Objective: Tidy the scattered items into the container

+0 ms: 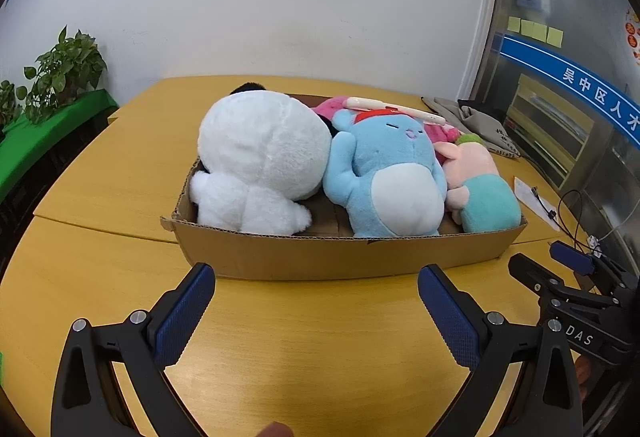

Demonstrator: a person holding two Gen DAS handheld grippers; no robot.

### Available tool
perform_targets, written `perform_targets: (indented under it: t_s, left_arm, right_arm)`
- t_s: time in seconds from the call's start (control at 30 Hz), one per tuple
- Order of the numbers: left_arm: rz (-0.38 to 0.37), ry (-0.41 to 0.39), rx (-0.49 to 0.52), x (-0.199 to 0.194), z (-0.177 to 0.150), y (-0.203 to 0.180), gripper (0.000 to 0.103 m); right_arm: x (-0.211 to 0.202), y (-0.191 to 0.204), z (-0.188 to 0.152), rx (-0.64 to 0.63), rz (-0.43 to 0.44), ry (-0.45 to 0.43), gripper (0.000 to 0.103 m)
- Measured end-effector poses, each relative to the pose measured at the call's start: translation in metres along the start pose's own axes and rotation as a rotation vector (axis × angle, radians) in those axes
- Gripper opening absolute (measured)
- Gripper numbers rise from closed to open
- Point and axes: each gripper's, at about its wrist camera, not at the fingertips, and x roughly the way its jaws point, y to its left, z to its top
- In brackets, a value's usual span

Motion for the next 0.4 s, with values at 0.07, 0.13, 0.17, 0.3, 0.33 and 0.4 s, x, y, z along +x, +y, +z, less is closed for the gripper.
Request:
perform_targets:
  t_s: [0.07, 0.13, 0.17, 0.3, 0.33, 0.4]
  left_arm:
    - [0.009, 0.014, 0.015, 0.0019, -0.0005, -0.0035, 0.103]
    - [0.032, 0.026, 0.019, 0.0021, -0.002, -0.006, 0.103]
    - [0.043, 0.027, 0.018, 0.0014, -0.0027, -0.0067, 0.103]
    - [0.056, 0.036, 0.023, 0.0027, -0.0047, -0.0075, 0.103]
    - [0.053, 0.04, 0.02, 0.0033, -0.0052, -0.0075, 0.103]
    - [0.04, 0.048, 0.029, 0.0037, -0.006, -0.0079, 0.103]
  right_arm:
    - [0.0005, -0.0006, 0.0006, 0.009, 0.008, -0.003, 0.079]
    - [0.0001, 0.0, 0.0002, 0.008, 0.009, -0.004, 0.079]
    - [-0.0001, 0.0007, 0.0, 0.003, 0.007, -0.004, 0.079]
    - [0.0005, -0.0014, -0.0006, 0.009, -0.002, -0.004, 0.079]
    - [0.0003, -0.0018, -0.0011, 0.01, -0.002, -0.003, 0.079]
    - [0.0003, -0.0024, -0.0015, 0.004, -0.003, -0.002, 0.079]
